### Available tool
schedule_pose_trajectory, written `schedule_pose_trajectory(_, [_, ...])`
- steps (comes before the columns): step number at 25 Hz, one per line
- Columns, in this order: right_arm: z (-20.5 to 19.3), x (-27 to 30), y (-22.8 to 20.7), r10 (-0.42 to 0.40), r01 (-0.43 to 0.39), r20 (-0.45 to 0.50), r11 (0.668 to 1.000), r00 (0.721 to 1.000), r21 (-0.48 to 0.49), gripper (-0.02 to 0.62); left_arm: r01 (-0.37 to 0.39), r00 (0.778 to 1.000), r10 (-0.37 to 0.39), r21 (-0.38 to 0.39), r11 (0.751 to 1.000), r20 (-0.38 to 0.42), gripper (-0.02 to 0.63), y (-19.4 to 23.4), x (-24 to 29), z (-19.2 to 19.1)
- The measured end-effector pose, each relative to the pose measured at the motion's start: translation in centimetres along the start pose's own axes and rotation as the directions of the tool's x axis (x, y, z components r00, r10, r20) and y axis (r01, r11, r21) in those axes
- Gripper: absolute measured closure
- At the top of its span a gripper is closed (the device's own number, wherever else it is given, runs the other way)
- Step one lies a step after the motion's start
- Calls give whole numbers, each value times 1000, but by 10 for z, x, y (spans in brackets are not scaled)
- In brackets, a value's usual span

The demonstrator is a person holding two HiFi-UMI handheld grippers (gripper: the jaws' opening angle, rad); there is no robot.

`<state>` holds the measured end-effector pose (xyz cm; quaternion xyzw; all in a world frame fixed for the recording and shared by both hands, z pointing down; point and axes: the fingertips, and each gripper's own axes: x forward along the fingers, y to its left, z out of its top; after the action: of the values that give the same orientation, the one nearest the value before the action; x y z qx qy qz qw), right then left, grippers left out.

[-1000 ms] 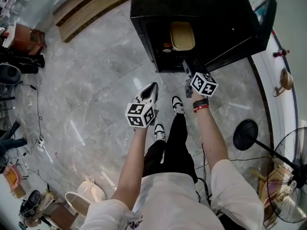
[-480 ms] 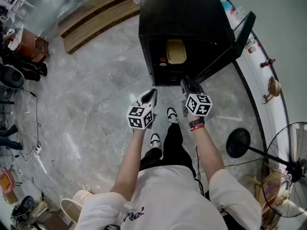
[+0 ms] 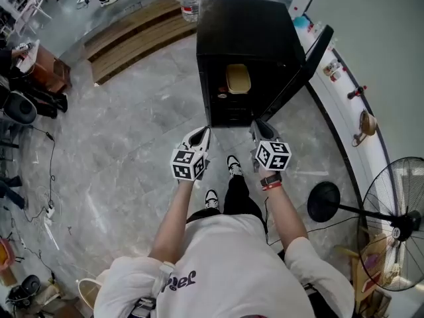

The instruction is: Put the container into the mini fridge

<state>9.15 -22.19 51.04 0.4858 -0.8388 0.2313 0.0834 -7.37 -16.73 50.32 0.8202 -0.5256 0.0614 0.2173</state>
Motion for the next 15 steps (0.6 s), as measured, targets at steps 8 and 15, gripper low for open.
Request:
schedule_pose_trajectory(8, [8,-55,43,28,-28,39,1000,999,4,554,-30,998,21,136,990,67,586,-31,-50,37])
schedule_pose_trajectory(15, [14,-85,62,0,-1,80,1000,997,7,560,-18,993,-4,182,983,119,584,-49,-78,49])
